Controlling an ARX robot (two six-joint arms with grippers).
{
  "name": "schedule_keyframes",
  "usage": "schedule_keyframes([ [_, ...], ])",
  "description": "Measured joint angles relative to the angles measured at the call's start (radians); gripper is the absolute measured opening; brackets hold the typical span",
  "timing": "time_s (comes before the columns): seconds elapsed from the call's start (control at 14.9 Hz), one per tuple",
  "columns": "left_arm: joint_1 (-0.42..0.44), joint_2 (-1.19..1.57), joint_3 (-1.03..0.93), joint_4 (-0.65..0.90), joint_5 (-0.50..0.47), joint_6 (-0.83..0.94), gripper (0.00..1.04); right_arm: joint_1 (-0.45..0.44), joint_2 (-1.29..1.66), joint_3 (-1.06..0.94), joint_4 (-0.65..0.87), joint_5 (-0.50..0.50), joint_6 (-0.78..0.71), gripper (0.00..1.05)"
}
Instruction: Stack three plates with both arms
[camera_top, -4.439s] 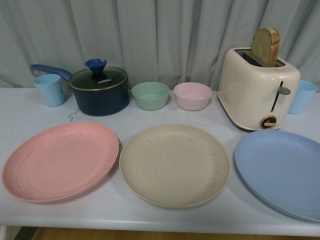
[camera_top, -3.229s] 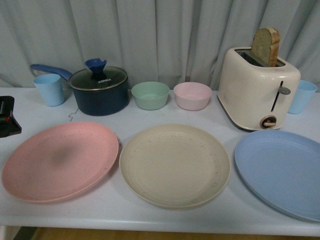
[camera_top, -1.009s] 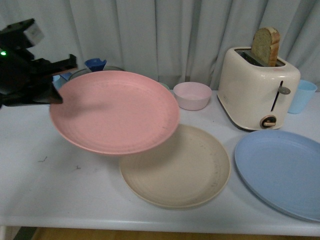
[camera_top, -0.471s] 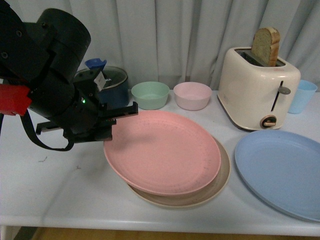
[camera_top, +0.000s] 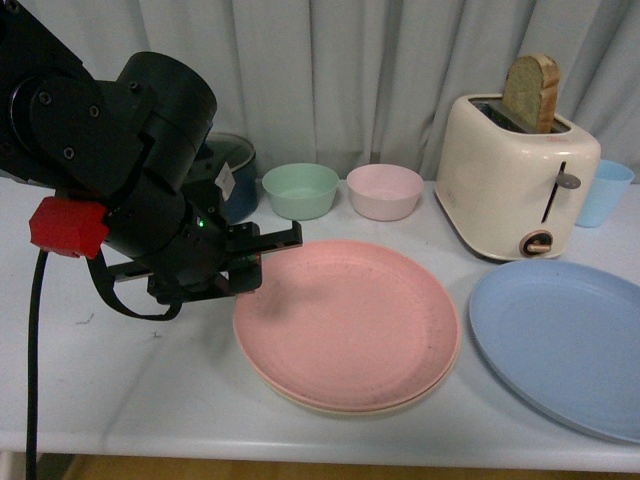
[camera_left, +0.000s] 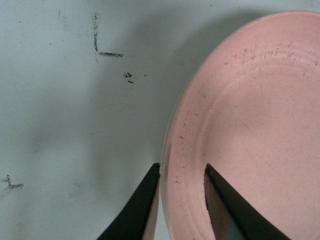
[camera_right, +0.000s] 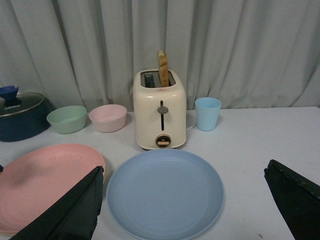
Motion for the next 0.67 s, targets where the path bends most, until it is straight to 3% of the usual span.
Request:
schedule_keyframes([
  [0.13, 0.0, -0.032, -0.059, 0.062, -0.009, 0.008, 0.5, 0.0, 0.0, 0.0, 0.0, 0.0, 0.0, 0.98],
  [0.34, 0.016, -0.323, -0.344, 0.483, -0.072, 0.078, 0.85, 0.0, 0.0, 0.0, 0.0, 0.0, 0.0, 0.98],
  [0.4, 0.017, -0.402, -0.437, 0.773, -0.171, 0.143, 0.83, 0.0, 0.0, 0.0, 0.0, 0.0, 0.0, 0.98],
  [0.47, 0.037, -0.436, -0.537, 0.997, -0.265, 0.227, 0.7, 0.001, 0.0, 0.0, 0.002, 0.0, 0.0, 0.98],
  [0.67, 0.106, -0.534, -0.811, 1.194, -0.237, 0.332, 0.34, 0.005, 0.0, 0.0, 0.0, 0.0, 0.0, 0.98],
])
